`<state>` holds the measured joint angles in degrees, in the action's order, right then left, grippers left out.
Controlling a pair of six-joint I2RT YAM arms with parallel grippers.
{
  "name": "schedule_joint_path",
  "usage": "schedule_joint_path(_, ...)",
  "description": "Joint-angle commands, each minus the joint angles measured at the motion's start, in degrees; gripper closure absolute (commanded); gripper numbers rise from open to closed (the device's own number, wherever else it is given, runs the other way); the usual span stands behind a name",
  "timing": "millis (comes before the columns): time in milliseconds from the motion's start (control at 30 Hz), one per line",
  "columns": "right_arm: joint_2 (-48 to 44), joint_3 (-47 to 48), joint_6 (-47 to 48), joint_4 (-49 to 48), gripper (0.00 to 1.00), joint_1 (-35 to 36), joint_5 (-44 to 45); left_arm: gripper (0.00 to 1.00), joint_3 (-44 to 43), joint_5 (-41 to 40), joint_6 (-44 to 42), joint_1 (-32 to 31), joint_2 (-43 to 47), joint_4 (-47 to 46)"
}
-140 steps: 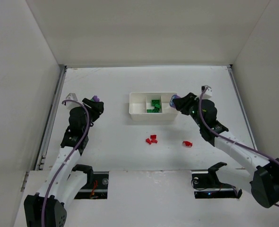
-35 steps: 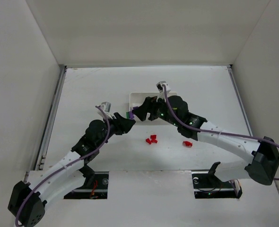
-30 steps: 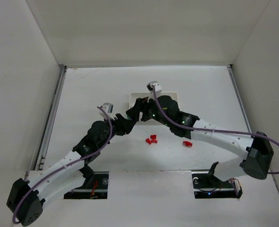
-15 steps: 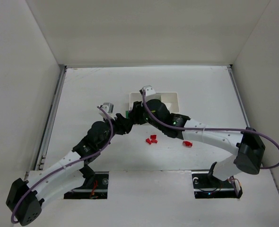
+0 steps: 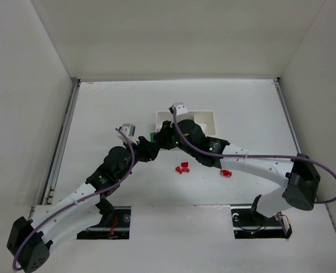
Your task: Sort the legos into containers by color
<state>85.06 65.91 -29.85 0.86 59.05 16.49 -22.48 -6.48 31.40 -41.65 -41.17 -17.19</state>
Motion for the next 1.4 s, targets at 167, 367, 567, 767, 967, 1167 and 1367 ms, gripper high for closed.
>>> schedule_joint_path(167,-4.11,-3.85,-1.18,-5.17,0.77,-5.47,-3.74,0.76,-0.72,3.75,1.56,2.93,2.76,-3.02)
schedule_joint_path(367,-5.07,-5.70,-1.79,-6.66,0.77,-8.29,-6.38,0.77,-0.72,3.93,1.56,3.37,2.32,-3.02)
schedule_joint_path(567,-3.50,-5.71,-2.24,-8.86,0.76,-10.66,-8.84,0.77,-0.72,3.93,1.65,3.90,2.14,-3.29)
schedule_joint_path(767,4.58,-1.58,-2.23,-10.97,0.74,-14.09,-9.19,0.77,-0.81,3.41,2.70,4.34,1.79,-3.64)
schedule_joint_path(967,11.53,3.52,-2.67,-11.32,0.73,-16.02,-9.64,0.76,0.68,2.35,6.65,5.39,1.18,-5.57)
schedule_joint_path(1167,12.68,5.28,-3.20,-11.50,0.43,-16.38,-9.37,0.76,2.18,1.56,12.54,7.85,0.65,-8.47)
schedule_joint_path(1367,4.35,-1.73,-3.99,-12.81,0.38,-16.38,-9.63,0.75,1.13,3.31,20.36,10.66,-0.40,-9.09)
